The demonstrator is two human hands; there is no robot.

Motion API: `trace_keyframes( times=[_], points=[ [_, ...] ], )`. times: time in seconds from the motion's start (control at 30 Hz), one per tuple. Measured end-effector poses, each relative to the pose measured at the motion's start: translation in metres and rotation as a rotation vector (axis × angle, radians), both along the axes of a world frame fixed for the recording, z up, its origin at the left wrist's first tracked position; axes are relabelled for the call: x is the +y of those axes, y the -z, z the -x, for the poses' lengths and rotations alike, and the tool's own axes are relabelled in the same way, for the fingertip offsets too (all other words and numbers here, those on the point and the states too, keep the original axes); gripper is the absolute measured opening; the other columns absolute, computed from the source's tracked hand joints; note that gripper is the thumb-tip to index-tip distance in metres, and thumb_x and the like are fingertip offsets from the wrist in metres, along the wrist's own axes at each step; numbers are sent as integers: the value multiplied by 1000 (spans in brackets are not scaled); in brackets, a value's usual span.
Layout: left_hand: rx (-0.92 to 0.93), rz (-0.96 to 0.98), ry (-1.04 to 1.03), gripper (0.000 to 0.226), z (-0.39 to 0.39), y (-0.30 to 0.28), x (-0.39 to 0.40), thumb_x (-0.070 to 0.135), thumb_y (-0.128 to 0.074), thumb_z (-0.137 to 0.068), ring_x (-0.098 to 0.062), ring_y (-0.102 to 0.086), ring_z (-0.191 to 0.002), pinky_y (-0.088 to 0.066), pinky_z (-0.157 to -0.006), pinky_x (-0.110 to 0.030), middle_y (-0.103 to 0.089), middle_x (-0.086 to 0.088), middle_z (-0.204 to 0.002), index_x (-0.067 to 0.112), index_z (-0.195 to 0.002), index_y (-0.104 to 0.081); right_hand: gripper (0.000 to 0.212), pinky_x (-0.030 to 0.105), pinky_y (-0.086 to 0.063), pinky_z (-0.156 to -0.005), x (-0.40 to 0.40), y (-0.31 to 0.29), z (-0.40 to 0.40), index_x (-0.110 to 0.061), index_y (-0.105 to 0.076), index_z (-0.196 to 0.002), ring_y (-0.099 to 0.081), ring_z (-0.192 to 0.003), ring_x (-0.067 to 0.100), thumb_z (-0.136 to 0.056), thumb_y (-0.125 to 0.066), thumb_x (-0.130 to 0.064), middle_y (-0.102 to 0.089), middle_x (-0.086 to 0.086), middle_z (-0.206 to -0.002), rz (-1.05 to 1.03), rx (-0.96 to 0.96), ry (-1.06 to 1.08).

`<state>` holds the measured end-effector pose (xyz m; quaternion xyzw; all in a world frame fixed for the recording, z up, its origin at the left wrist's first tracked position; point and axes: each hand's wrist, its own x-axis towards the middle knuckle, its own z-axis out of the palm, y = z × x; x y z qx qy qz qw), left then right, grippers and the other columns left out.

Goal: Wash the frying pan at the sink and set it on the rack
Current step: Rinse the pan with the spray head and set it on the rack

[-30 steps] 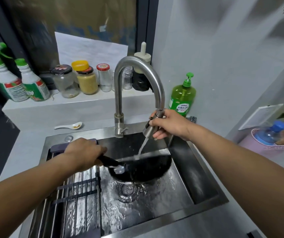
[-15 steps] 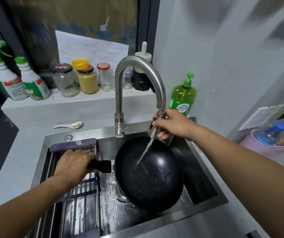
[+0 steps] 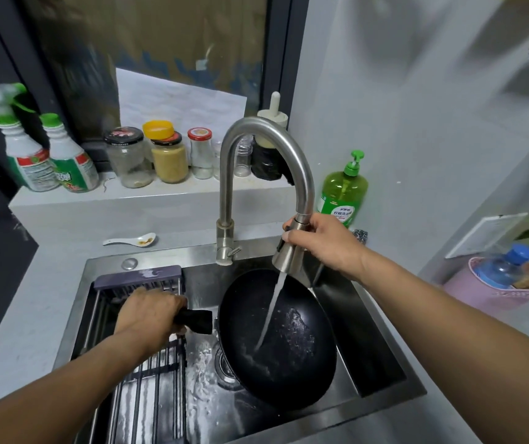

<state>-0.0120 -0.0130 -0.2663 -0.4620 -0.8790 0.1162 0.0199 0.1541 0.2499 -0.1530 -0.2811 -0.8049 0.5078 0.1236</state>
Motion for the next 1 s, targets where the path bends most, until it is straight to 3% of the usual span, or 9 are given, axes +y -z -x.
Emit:
trace_keyframes(
  times=[0.1,0.33,0.47,0.57,0.7,0.77,0.87,1.0],
  points=[
    [1,-3,2,28,4,0,1,58,-65,-84,-9,-65,-95,-34,-74,-31,-71,13,-95,37,-103,-64,19,27,-51,-93,-1,5,-3,-21,-68,-105,-67,-95,12,-87,-74,-23,-71,-5,-97,-54,-8,-17],
    [30,3,39,28,4,7,-3,56,-63,-86,-9,-65,-99,-45,-85,-30,-71,13,-100,37,-107,-64,21,15,-52,-82,-13,12,-8,-21,-68,-102,-68,-87,8,-84,-78,-17,-72,1,-98,35,57,0],
    [25,-13,54,27,5,9,-6,56,-62,-87,-8,-62,-103,-41,-86,-29,-68,14,-105,38,-107,-63,22,11,-52,-69,-17,16,-3,-20,-68,-96,-65,-69,-5,-82,-79,-7,-69,-2,-87,82,172,107],
    [4,-21,24,29,7,11,-10,58,-63,-85,-7,-65,-95,-43,-83,-27,-70,14,-97,36,-104,-65,20,24,-55,-74,-19,16,8,-20,-67,-93,-63,-66,-2,-82,-80,-10,-67,-6,-81,4,228,191],
    [-57,-44,-28,31,7,22,-14,61,-68,-78,-6,-65,-82,-45,-76,-28,-70,14,-84,37,-99,-66,16,41,-57,-86,-21,22,11,-20,-67,-93,-65,-78,12,-82,-78,-23,-69,-2,-85,-13,299,285],
    [-106,-84,-46,30,6,24,-16,63,-69,-77,-6,-63,-77,-38,-70,-28,-69,15,-80,39,-96,-65,14,41,-56,-89,-16,18,9,-21,-68,-96,-67,-83,15,-85,-76,-22,-71,1,-92,-38,285,305],
    [-108,-162,-39,28,7,28,-20,62,-72,-75,-6,-64,-76,-36,-68,-28,-68,15,-77,39,-90,-65,22,34,-56,-92,-4,7,8,-21,-70,-107,-66,-85,8,-86,-76,-20,-69,-8,-93,-65,211,271],
    [-61,-246,25,34,9,44,-30,46,-93,-54,-13,-59,-58,-31,-60,-30,-60,13,-60,34,-70,-65,27,32,-57,-93,-2,3,3,-21,-70,-109,-70,-94,13,-84,-78,-22,-70,-9,-95,-63,178,219]
  ],
)
